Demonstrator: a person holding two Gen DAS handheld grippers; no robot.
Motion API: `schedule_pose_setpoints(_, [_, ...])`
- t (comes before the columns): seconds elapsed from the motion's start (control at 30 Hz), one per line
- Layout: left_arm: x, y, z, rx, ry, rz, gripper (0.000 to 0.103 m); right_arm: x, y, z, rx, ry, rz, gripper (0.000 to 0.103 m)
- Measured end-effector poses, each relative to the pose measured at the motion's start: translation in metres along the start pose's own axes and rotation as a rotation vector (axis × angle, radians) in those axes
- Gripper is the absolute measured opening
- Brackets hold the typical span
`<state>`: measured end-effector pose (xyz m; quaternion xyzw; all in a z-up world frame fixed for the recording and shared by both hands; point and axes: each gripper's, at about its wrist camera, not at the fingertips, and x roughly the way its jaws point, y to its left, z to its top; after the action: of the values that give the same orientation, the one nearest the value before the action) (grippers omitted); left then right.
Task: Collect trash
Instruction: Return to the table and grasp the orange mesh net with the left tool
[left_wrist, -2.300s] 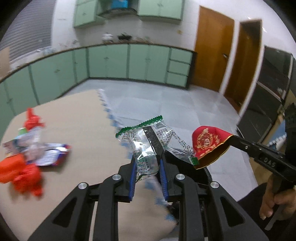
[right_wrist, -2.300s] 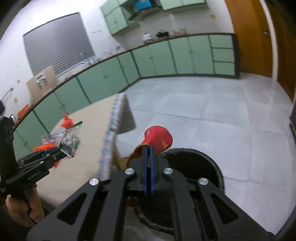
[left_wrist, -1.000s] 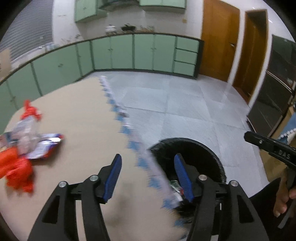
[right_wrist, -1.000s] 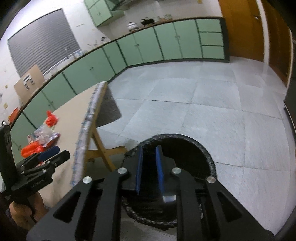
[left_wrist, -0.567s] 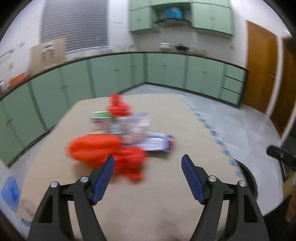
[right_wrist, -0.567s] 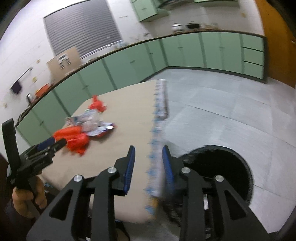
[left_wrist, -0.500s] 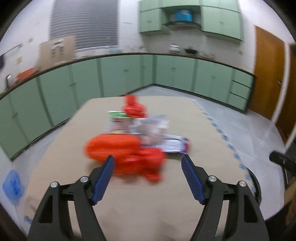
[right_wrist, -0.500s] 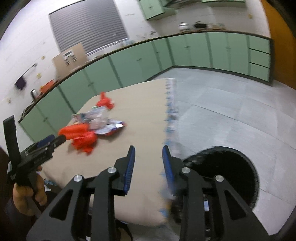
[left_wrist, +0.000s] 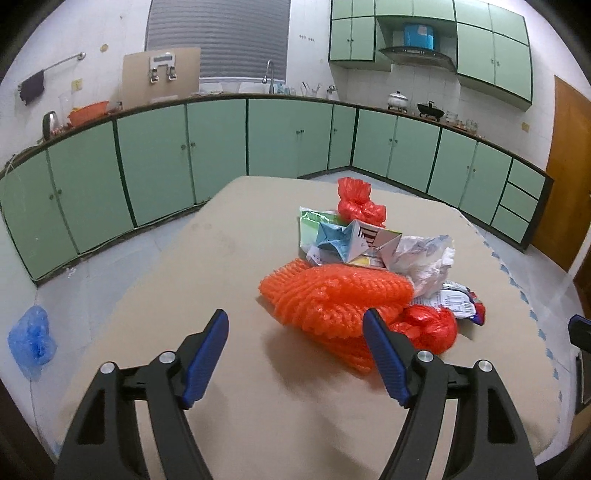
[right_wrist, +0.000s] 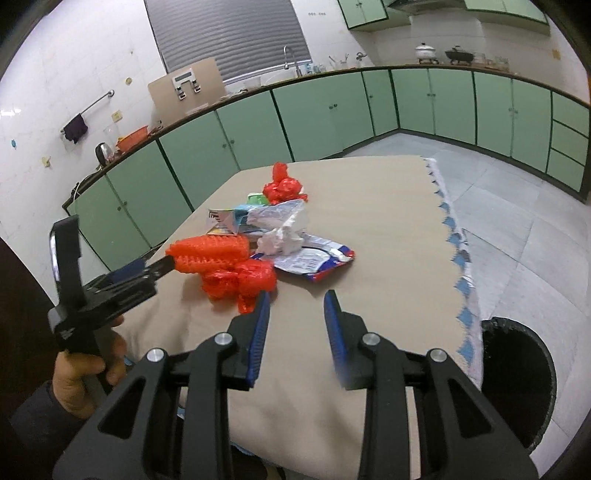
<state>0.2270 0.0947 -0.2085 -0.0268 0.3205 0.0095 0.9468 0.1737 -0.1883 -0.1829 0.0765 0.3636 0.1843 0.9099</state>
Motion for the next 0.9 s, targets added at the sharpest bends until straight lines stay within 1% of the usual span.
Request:
schedule_pose_setpoints(0.03, [0.004,0.0,0.001,0.0,0.002,-0.004,0.074,0.004,0.002,0.0,-0.002,0.006,0.0,0.031])
schedule_pose_setpoints(0.1, [0.009,0.002,0.002,-0.001,0.006,-0.015,0.07,0.011,0.005,0.0,-0.003,0.015,0.002,0.031])
schedule_pose_setpoints(0.13, [0.013,0.003,0.002,-0.001,0.011,-0.024,0.058,0.015,0.007,0.0,-0.005,0.021,0.003,0.031])
schedule_pose_setpoints(0.17, [0.016,0.003,0.002,-0.001,0.023,-0.04,0.038,0.017,0.008,0.0,-0.007,0.023,0.004,0.031])
schedule_pose_setpoints(0.2, [0.019,0.003,0.001,-0.004,0.036,-0.063,0.029,0.02,0.01,0.0,-0.01,0.028,0.007,0.031])
schedule_pose_setpoints(0.23, [0.02,0.003,0.001,-0.005,0.039,-0.07,0.023,0.023,0.012,0.0,-0.011,0.032,0.01,0.031])
schedule_pose_setpoints(0.27, [0.018,0.003,0.0,-0.003,0.032,-0.074,0.018,0.025,0.013,0.001,-0.013,0.035,0.012,0.031])
schedule_pose_setpoints(0.47, [-0.005,0.006,-0.005,-0.004,-0.007,-0.101,0.015,0.041,0.025,0.002,-0.022,0.049,0.035,0.031])
schedule_pose_setpoints(0.73, [-0.029,0.008,-0.002,-0.015,-0.041,-0.104,0.013,0.046,0.037,0.008,-0.041,0.046,0.054,0.031])
schedule_pose_setpoints(0.9, [-0.036,0.007,-0.004,-0.002,-0.043,-0.095,0.013,0.05,0.038,0.009,-0.039,0.046,0.051,0.031])
